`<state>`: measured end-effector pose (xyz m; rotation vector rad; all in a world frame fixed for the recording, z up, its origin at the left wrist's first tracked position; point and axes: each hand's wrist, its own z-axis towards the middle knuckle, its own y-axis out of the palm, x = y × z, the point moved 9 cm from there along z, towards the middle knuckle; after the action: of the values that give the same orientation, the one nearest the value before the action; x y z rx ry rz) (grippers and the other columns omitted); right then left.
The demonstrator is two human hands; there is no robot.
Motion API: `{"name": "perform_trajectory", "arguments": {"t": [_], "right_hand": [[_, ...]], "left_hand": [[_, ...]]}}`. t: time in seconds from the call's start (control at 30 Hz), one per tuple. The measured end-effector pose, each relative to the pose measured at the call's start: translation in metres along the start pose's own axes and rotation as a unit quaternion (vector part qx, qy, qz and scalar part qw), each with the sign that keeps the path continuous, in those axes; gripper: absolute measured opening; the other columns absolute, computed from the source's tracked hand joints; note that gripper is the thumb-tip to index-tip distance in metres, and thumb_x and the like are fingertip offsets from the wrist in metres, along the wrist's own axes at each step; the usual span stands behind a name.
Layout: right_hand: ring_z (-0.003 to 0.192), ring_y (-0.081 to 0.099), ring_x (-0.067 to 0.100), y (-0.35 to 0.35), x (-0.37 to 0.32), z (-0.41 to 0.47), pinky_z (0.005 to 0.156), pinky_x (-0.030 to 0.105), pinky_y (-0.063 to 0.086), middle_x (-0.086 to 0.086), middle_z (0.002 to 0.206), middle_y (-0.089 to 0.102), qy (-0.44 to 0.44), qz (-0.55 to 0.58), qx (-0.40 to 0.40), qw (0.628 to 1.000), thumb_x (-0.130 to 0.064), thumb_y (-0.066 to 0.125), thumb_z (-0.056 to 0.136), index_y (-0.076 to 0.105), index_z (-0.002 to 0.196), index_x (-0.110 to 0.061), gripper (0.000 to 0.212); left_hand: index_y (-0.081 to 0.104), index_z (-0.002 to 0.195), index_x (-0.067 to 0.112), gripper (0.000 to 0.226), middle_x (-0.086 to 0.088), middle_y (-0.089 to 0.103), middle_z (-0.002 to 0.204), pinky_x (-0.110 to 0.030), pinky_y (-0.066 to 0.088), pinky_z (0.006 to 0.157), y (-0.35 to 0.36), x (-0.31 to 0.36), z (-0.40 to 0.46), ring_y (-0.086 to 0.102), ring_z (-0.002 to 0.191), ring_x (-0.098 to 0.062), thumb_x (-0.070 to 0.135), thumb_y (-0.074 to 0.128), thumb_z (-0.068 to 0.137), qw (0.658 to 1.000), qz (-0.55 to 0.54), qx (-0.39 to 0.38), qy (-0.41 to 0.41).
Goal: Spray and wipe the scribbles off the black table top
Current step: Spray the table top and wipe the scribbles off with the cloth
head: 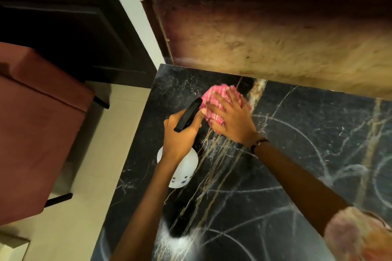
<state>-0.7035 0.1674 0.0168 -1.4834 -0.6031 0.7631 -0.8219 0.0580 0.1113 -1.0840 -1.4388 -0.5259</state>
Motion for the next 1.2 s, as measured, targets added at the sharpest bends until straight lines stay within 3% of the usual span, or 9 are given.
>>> {"name": "perform_trajectory", "arguments": {"t": [0.13,0.27,0.43,0.7,0.83,0.97,1.07,1.13,1.2], "right_hand": [[0.147,0.014,0.036,-0.002,0.024,-0.066,0.115,0.062,0.018,0.004,0.157,0.029,-0.030,0.000,0.014,0.999,-0.066,0.036,0.088,0.035,0.144,-0.036,0.064],[0.147,0.010,0.039,-0.011,0.094,-0.047,0.116,0.061,0.015,0.009,0.159,0.023,0.074,0.004,0.005,0.997,-0.062,0.051,0.087,0.033,0.146,-0.033,0.069],[0.147,0.007,0.040,-0.012,0.112,0.003,0.115,0.064,0.010,0.004,0.161,0.017,0.183,0.032,-0.010,0.983,-0.058,0.050,0.090,0.028,0.148,-0.036,0.066],[0.148,0.010,0.037,-0.011,0.065,-0.106,0.118,0.055,0.008,0.002,0.158,0.024,-0.014,0.002,0.014,1.000,-0.062,0.034,0.090,0.036,0.144,-0.035,0.060],[0.148,0.010,0.035,-0.020,0.139,-0.116,0.116,0.058,0.017,0.006,0.159,0.025,0.088,0.003,0.001,0.996,-0.065,0.026,0.088,0.035,0.145,-0.033,0.066],[0.148,0.009,0.037,-0.026,0.184,-0.071,0.114,0.062,0.012,0.003,0.160,0.022,0.213,0.030,-0.015,0.976,-0.071,0.017,0.080,0.032,0.147,-0.034,0.077],[0.147,0.007,0.041,-0.017,0.161,-0.062,0.114,0.066,0.010,0.006,0.161,0.016,0.194,0.011,-0.026,0.981,-0.068,0.033,0.087,0.027,0.148,-0.034,0.071],[0.146,0.008,0.043,-0.013,0.124,-0.079,0.112,0.068,0.014,0.012,0.160,0.018,0.135,0.008,-0.016,0.991,-0.062,0.048,0.088,0.031,0.148,-0.031,0.070],[0.146,0.012,0.043,-0.013,0.083,-0.116,0.113,0.067,0.017,0.013,0.158,0.025,0.072,0.013,0.006,0.997,-0.061,0.047,0.087,0.037,0.145,-0.031,0.066]], "left_hand": [[0.064,0.062,0.014,0.034,0.006,0.058,0.050,-0.009,0.033,0.041,0.014,0.002,-0.003,0.044,0.035,-0.001,0.039,0.065,0.085,1.000,-0.001,-0.001,-0.007],[0.062,0.066,0.004,0.041,-0.014,0.053,0.053,-0.013,0.033,0.040,0.028,0.008,-0.009,0.039,0.035,-0.004,0.040,0.064,0.086,1.000,0.005,-0.013,0.009],[0.060,0.067,0.000,0.043,0.001,0.047,0.045,-0.014,0.032,0.038,0.041,0.010,-0.020,0.037,0.033,-0.004,0.038,0.064,0.087,1.000,0.012,-0.022,0.012],[0.062,0.066,0.002,0.040,0.008,0.049,0.042,-0.017,0.033,0.041,0.061,0.004,-0.037,0.038,0.034,-0.003,0.037,0.065,0.086,0.999,0.016,-0.030,-0.010],[0.063,0.068,0.002,0.039,0.002,0.050,0.047,-0.016,0.032,0.040,0.063,0.001,-0.043,0.036,0.034,-0.004,0.037,0.065,0.085,0.999,0.014,-0.028,-0.011],[0.062,0.065,0.004,0.040,0.002,0.048,0.045,-0.016,0.031,0.039,0.063,-0.002,-0.056,0.036,0.035,-0.004,0.038,0.066,0.084,1.000,0.020,-0.021,-0.003],[0.062,0.069,0.002,0.044,-0.016,0.049,0.053,-0.022,0.031,0.041,0.058,-0.008,-0.065,0.036,0.039,-0.010,0.043,0.065,0.082,0.999,0.016,-0.025,-0.011],[0.063,0.068,0.003,0.043,-0.013,0.051,0.053,-0.020,0.031,0.040,0.053,-0.013,-0.069,0.036,0.037,-0.007,0.043,0.065,0.082,0.999,0.015,-0.024,-0.021],[0.062,0.068,0.002,0.042,-0.012,0.050,0.052,-0.017,0.031,0.040,0.050,-0.015,-0.074,0.036,0.036,-0.005,0.042,0.065,0.083,0.999,0.016,-0.025,-0.025]]}}
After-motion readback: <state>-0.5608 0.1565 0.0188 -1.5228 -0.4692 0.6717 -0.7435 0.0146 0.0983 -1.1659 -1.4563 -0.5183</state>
